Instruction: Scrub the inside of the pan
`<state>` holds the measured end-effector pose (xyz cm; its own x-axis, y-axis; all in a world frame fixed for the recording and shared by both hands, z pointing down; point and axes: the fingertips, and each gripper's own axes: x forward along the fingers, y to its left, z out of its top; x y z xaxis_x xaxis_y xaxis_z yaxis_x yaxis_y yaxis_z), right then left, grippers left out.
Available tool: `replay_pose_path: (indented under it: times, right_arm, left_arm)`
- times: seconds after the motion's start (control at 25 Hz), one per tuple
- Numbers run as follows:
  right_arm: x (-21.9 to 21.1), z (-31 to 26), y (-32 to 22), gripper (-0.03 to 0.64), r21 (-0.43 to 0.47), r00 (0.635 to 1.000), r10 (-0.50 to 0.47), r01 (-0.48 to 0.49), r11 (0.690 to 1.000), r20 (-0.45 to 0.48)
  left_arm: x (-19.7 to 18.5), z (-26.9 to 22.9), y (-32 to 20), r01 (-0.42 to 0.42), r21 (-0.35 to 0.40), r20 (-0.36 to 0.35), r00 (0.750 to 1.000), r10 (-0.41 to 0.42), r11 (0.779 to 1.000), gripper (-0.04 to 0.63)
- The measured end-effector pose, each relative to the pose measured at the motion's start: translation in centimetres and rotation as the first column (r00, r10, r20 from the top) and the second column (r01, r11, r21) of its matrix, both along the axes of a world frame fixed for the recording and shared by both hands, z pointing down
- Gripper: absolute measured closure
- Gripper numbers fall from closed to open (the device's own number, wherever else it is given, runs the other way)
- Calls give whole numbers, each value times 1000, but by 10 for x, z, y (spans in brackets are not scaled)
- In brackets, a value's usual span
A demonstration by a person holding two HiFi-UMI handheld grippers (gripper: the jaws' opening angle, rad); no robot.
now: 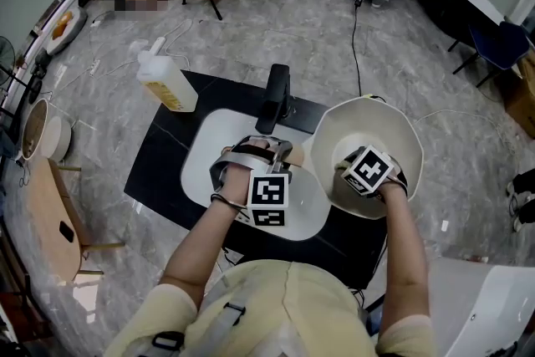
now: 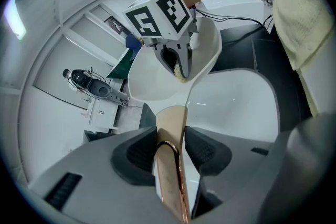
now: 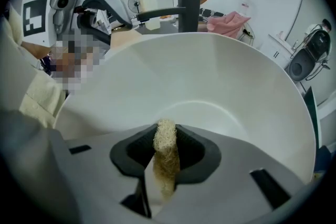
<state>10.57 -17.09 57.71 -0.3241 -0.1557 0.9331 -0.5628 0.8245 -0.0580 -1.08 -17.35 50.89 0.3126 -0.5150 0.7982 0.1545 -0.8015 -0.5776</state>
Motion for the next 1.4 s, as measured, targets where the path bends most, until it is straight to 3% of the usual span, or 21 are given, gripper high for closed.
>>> replay_pose_path:
  times: [0.28, 0.68, 0.88, 1.08, 1.4]
  right_arm:
    - [12, -1, -28, 511, 163, 998, 56, -52, 985, -20]
    - [39, 4, -46, 511, 224, 987, 142, -121, 967, -81]
    - [54, 5, -46, 511, 236, 969, 179, -136, 962, -171]
    - [62, 5, -46, 511, 224, 954, 239, -197, 954, -182]
    - [67, 6, -23, 512, 117, 948, 220, -198, 973, -229]
  left_arm:
    - [0, 0, 0, 1, 1, -2, 1000, -1, 1000, 430]
    - [0, 2, -1, 2, 5, -10, 1000, -2, 1000, 430]
    - [-1, 3, -1, 5, 6, -16, 1000, -5, 1000, 430]
    - [0, 2, -1, 8, 10, -23, 1000, -8, 1000, 430]
    - [-1, 4, 0, 18, 6, -52, 999, -18, 1000, 430]
